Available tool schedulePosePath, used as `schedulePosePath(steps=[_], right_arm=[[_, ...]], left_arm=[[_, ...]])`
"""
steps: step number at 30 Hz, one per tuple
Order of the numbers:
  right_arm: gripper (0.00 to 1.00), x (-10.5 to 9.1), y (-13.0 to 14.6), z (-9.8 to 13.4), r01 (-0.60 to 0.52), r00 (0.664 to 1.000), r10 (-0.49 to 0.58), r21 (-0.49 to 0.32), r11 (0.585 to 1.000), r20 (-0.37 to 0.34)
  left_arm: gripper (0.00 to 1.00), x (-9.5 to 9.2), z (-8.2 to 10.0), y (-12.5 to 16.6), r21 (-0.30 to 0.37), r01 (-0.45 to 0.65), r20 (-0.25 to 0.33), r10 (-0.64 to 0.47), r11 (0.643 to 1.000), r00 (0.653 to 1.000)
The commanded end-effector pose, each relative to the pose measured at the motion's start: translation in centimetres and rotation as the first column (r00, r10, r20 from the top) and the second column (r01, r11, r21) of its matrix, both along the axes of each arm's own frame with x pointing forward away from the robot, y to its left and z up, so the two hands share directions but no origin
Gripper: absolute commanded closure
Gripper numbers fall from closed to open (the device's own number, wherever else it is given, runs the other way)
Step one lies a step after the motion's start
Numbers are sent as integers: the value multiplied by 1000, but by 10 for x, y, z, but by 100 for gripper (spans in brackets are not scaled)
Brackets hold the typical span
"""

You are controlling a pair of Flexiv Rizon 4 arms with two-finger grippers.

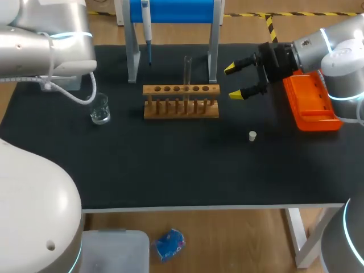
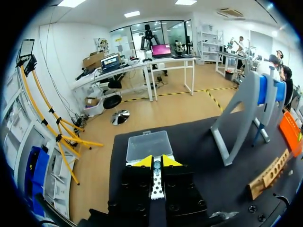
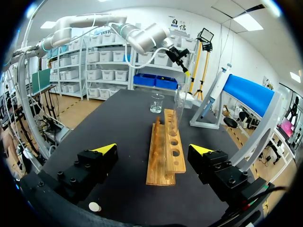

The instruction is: Invert the test tube, pick up the pipette, mount the tip to pipette, aspirate from beaker and dispense into the tube, eject the tip, return the pipette, and cap with the stopper.

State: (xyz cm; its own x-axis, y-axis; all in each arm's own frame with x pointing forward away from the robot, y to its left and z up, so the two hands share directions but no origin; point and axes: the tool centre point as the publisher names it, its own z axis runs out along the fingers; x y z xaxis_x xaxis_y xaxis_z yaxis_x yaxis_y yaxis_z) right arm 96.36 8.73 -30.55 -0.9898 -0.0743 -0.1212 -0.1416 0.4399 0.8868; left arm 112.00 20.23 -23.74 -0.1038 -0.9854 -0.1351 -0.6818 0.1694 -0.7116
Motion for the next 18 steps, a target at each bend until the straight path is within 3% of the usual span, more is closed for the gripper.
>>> schedulePosePath(steps=[1, 6, 8, 9, 18], right_arm=[[0, 0, 0, 1, 0, 1000, 0, -3, 1000, 0], [0, 0, 0, 1, 0, 1000, 0, -3, 1000, 0], [0, 0, 0, 1, 0, 1000, 0, -3, 1000, 0], [0, 0, 0, 1, 0, 1000, 0, -3, 1000, 0], [0, 0, 0, 1, 0, 1000, 0, -3, 1000, 0]], left_arm=[[100, -21, 19, 3, -19, 23, -7, -23, 1000, 1000], [100, -21, 19, 3, -19, 23, -7, -23, 1000, 1000], [100, -22, 4, -9, 70, 62, -49, -58, 996, 997], [100, -24, 3, -13, 35, 92, -41, -91, 995, 995], [100, -62, 35, -41, -5, 307, 2, -307, 952, 952]])
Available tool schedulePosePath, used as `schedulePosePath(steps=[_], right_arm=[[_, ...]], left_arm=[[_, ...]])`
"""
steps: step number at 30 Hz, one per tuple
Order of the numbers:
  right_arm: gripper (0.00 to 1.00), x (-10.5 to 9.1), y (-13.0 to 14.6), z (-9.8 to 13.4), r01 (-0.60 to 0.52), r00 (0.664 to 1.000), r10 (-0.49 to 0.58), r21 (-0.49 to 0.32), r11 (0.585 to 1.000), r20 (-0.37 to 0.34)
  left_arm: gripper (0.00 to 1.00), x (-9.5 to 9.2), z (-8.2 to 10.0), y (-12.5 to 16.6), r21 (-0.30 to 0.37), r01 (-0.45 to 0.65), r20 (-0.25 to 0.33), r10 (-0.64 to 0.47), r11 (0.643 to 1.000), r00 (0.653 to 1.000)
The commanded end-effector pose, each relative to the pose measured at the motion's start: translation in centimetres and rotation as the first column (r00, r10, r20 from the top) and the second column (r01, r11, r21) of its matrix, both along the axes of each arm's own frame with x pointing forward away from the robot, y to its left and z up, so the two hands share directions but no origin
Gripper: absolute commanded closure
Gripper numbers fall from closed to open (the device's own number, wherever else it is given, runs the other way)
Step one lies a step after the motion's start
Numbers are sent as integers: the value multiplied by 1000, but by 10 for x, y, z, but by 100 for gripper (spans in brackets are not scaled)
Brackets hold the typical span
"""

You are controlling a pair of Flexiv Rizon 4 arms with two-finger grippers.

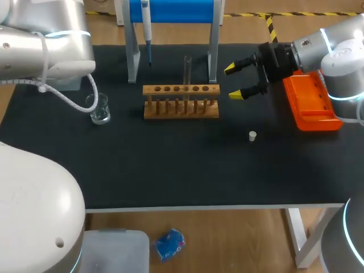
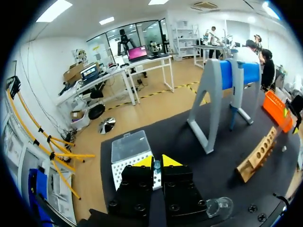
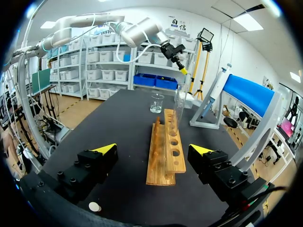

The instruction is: Invert the test tube, pick up the pipette, mount the tip to pipette, aspirate from beaker and dispense into the tube, eject the tip, return the pipette, and cap with the stopper.

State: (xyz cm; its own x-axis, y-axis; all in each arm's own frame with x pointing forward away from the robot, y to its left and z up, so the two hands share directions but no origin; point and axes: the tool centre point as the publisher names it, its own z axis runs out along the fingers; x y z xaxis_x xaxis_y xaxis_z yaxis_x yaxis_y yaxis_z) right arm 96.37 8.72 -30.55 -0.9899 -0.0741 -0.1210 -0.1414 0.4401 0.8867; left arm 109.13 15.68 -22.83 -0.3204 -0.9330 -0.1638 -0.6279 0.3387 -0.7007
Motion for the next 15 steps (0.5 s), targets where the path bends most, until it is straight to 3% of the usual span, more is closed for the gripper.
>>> schedulePosePath(steps=[1, 7, 11, 15], right_arm=[[0, 0, 0, 1, 0, 1000, 0, -2, 1000, 1], [0, 0, 0, 1, 0, 1000, 0, -2, 1000, 1], [0, 0, 0, 1, 0, 1000, 0, -2, 1000, 1], [0, 0, 0, 1, 0, 1000, 0, -2, 1000, 1]], left_arm=[[100, -38, 29, 1, -38, 108, -3, -108, 993, 994], [100, -69, 47, -19, -32, 237, 8, -237, 971, 972], [100, -89, 55, -45, -34, 365, 23, -365, 930, 931], [100, -92, 56, -50, -33, 390, 29, -389, 920, 921]])
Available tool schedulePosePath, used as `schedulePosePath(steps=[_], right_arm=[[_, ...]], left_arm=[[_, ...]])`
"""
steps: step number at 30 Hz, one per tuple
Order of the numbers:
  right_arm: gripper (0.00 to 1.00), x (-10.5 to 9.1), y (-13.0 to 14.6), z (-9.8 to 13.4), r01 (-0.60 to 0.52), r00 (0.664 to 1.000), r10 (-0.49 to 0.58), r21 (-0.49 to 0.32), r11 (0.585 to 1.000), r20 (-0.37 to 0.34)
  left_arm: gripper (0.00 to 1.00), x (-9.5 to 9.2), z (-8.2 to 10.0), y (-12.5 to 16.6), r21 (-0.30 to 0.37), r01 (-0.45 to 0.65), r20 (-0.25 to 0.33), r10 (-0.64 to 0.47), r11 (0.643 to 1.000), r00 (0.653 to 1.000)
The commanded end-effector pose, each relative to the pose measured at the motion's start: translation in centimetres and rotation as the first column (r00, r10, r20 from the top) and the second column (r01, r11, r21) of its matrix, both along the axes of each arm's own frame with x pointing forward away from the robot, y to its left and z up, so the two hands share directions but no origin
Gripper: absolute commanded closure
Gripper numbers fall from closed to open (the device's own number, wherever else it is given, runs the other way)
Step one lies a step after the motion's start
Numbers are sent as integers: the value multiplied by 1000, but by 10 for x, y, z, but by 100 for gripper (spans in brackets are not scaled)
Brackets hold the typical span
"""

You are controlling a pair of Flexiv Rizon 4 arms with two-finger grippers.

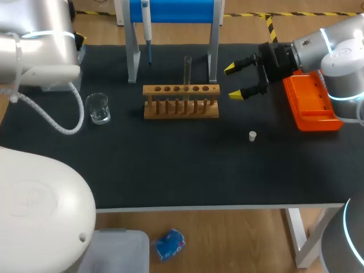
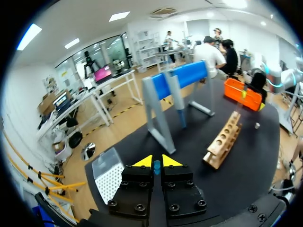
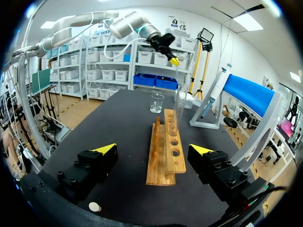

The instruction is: Invert the test tube, pick up the pipette, mount the tip to pipette, aspirate from beaker and dispense into the tube, eject the tip, return the pipette, and cap with the stopper.

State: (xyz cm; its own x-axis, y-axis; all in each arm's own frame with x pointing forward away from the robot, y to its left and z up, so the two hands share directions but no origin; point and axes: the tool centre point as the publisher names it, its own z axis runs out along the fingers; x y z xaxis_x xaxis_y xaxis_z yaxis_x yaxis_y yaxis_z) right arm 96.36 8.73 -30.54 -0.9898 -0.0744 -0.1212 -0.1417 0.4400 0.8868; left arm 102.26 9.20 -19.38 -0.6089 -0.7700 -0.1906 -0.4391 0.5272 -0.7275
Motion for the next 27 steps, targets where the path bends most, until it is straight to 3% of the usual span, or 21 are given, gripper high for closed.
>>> schedulePosePath(steps=[1, 16, 22, 27], right_arm=[[0, 0, 0, 1, 0, 1000, 0, -3, 1000, 0], [0, 0, 0, 1, 0, 1000, 0, -3, 1000, 0], [0, 0, 0, 1, 0, 1000, 0, -3, 1000, 0], [0, 0, 0, 1, 0, 1000, 0, -3, 1000, 0]], left_arm=[[100, -24, 21, 14, -35, 54, -35, -55, 998, 998], [100, -24, 21, 14, -35, 54, -35, -55, 998, 998], [100, -40, 34, -20, -58, 194, 47, -192, 979, 980], [100, -64, 28, -53, -106, 261, 53, -257, 959, 965]])
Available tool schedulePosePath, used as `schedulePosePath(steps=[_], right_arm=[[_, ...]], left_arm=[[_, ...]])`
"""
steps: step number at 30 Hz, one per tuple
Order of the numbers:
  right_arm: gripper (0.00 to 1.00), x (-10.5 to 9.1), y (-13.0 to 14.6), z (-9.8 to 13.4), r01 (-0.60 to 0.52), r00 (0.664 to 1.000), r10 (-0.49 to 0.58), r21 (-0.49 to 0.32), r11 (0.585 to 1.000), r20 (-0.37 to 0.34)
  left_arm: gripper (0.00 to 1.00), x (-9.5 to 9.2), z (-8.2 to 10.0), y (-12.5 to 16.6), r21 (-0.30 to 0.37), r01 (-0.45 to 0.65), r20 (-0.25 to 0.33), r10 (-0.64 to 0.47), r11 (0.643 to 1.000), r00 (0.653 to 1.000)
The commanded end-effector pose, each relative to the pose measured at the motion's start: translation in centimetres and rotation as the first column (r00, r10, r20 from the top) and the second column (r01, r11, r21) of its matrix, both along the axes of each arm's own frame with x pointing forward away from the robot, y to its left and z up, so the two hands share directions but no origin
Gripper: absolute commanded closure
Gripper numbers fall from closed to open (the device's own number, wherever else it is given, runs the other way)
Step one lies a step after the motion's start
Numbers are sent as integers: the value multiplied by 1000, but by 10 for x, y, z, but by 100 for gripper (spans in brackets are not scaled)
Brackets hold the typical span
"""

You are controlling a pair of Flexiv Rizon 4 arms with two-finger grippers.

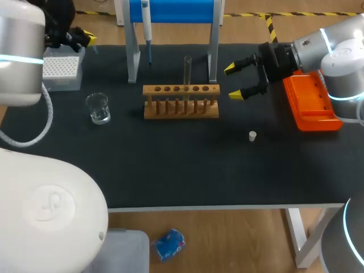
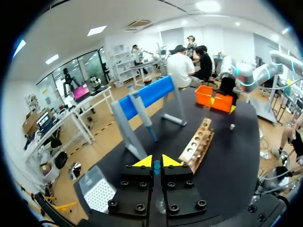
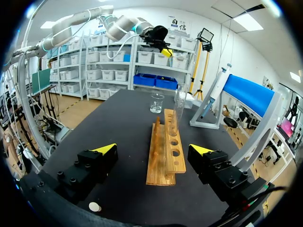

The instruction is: Invert the test tube, pick up the pipette, mount the tip to pipette, aspirate from beaker and dispense into the tube, eject the tip, return the pipette, and cap with the stopper.

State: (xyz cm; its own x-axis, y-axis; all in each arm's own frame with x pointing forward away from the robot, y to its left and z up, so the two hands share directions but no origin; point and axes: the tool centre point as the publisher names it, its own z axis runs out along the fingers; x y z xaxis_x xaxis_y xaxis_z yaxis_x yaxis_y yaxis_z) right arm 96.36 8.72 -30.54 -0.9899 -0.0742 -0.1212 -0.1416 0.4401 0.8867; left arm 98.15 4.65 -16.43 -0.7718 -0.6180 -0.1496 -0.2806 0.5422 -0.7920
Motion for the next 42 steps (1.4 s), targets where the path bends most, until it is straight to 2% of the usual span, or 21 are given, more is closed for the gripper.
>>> schedulePosePath(steps=[1, 7, 11, 15, 21, 26, 34, 37, 42], right_arm=[[0, 0, 0, 1, 0, 1000, 0, -3, 1000, 0], [0, 0, 0, 1, 0, 1000, 0, -3, 1000, 0], [0, 0, 0, 1, 0, 1000, 0, -3, 1000, 0], [0, 0, 0, 1, 0, 1000, 0, -3, 1000, 0], [0, 0, 0, 1, 0, 1000, 0, -3, 1000, 0], [0, 0, 0, 1, 0, 1000, 0, -3, 1000, 0], [0, 0, 0, 1, 0, 1000, 0, -3, 1000, 0], [0, 0, 0, 1, 0, 1000, 0, -3, 1000, 0], [0, 0, 0, 1, 0, 1000, 0, -3, 1000, 0]], left_arm=[[100, -26, -5, -15, -18, 46, -5, -46, 999, 999], [100, -40, -22, -55, -39, 181, -30, -183, 983, 983], [100, -45, -23, -78, -63, 253, -32, -255, 965, 966], [100, -47, -23, -89, -110, 271, -30, -275, 956, 961], [100, -46, -26, -88, -191, 227, -39, -239, 955, 970], [100, -61, -23, -108, -183, 315, -23, -325, 931, 946], [100, -100, -4, -149, -177, 467, 42, -467, 866, 883], [100, -111, 2, -159, -184, 470, 53, -468, 863, 882], [100, -111, 2, -159, -184, 470, 53, -468, 863, 882]])
